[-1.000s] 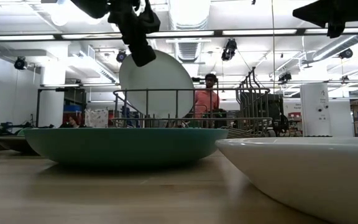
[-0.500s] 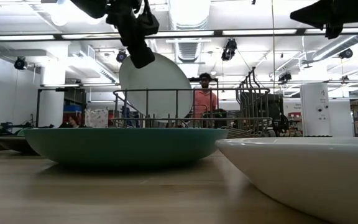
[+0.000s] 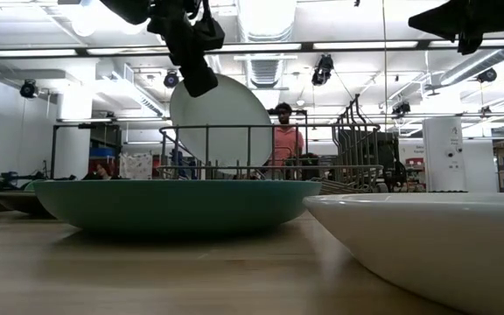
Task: Sort dishes
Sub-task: Put the light blue plate into the dish rack
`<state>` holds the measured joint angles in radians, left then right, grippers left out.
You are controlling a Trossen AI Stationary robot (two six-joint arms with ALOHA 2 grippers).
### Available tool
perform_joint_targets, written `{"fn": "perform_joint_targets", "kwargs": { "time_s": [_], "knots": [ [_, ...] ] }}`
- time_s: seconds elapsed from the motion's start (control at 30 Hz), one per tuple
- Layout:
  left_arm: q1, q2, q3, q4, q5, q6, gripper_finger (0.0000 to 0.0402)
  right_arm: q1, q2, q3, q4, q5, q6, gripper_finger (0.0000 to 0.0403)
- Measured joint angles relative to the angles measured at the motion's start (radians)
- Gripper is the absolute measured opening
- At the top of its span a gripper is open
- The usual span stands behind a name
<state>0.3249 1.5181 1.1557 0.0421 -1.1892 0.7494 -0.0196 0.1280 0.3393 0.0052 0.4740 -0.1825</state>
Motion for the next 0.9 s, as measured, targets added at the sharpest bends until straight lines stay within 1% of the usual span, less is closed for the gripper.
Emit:
{"fn": "perform_joint_targets", "kwargs": {
  "time_s": [0.67, 0.77, 0.9],
  "knots": [
    [-0.032, 0.000, -0.001, -0.024, 0.004, -0.030, 0.0021, 0.000, 0.000, 0.000, 0.000, 0.000, -0.001, 0.0011],
    [-0.032, 0.000, -0.001, -0.032, 0.006, -0.035, 0.0028, 0.000, 0.000, 0.000, 0.000, 0.000, -0.001, 0.0011],
    [-0.034, 0.000, -0.001, -0.041, 0.029, -0.053, 0.0048, 0.000, 0.000, 0.000, 0.000, 0.000, -0.001, 0.0011]
  ]
}}
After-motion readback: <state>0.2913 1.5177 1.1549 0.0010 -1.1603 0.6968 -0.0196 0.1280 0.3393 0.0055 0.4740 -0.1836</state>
